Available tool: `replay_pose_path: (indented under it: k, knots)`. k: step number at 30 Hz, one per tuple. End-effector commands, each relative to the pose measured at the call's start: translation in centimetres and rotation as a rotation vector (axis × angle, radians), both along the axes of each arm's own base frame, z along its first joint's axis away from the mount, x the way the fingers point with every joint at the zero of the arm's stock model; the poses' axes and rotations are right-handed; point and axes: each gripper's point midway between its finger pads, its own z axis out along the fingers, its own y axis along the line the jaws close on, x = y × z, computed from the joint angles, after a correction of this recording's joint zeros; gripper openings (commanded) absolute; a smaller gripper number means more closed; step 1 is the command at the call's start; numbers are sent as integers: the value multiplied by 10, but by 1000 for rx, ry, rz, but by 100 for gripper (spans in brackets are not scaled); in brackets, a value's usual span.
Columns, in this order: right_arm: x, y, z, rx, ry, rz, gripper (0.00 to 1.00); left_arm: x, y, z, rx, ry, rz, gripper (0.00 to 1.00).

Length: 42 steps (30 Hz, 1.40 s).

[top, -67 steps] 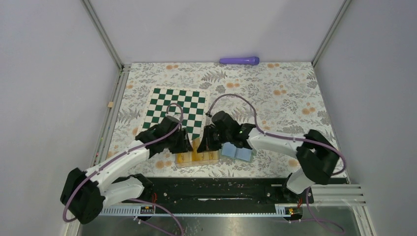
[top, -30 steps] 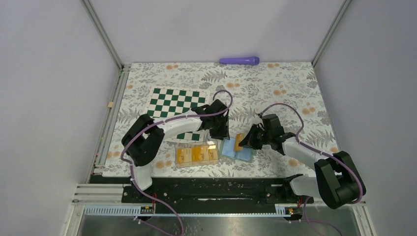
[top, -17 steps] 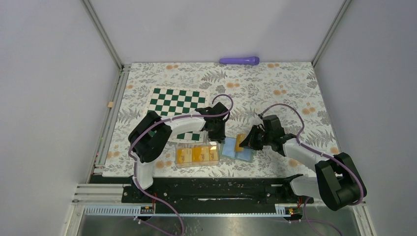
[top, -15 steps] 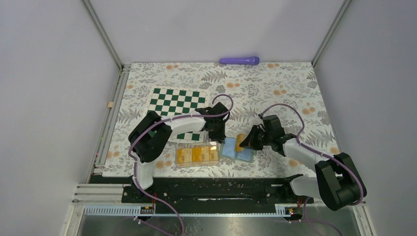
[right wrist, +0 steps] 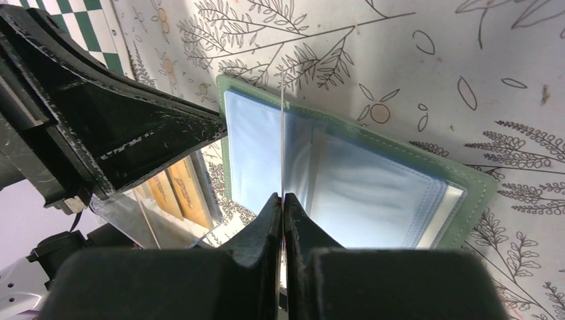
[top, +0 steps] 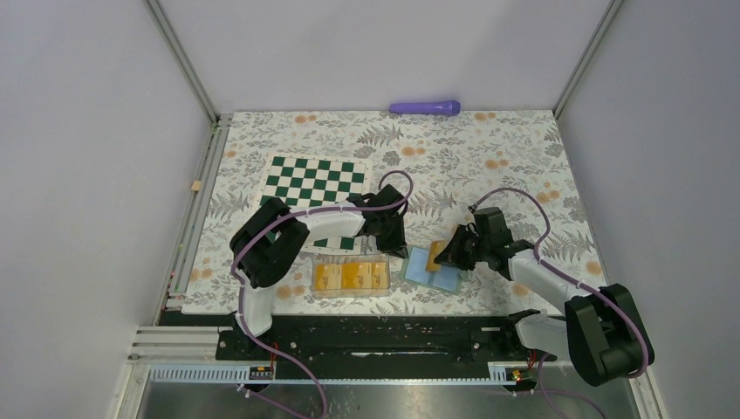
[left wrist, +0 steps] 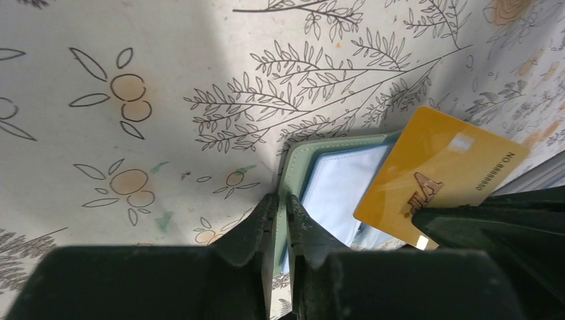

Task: Put the credit cards into the card holder
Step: Move the card holder to the center of the board, then insert the credit card into the card holder.

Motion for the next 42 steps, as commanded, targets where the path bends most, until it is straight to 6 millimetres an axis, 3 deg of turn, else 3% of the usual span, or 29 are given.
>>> replay_pose_path:
  k: [1, 18, 22, 27, 42]
  knots:
    - [-2, -6, -7, -29, 12, -4, 0, -10, -3, -5, -23, 34, 7, 11]
    - [-3, -28, -4, -94, -12, -76, 0, -14, 0, -13, -10, 45, -1, 8]
    - [-5, -20, -10, -52, 25, -50, 0, -14, -1, -13, -13, 50, -6, 8]
    - [3, 0, -3, 74, 14, -33, 0, -15, -1, -15, -12, 55, -17, 8]
    - [17, 19, 5, 207, 7, -31, 0, -16, 10, -18, 11, 56, 3, 5]
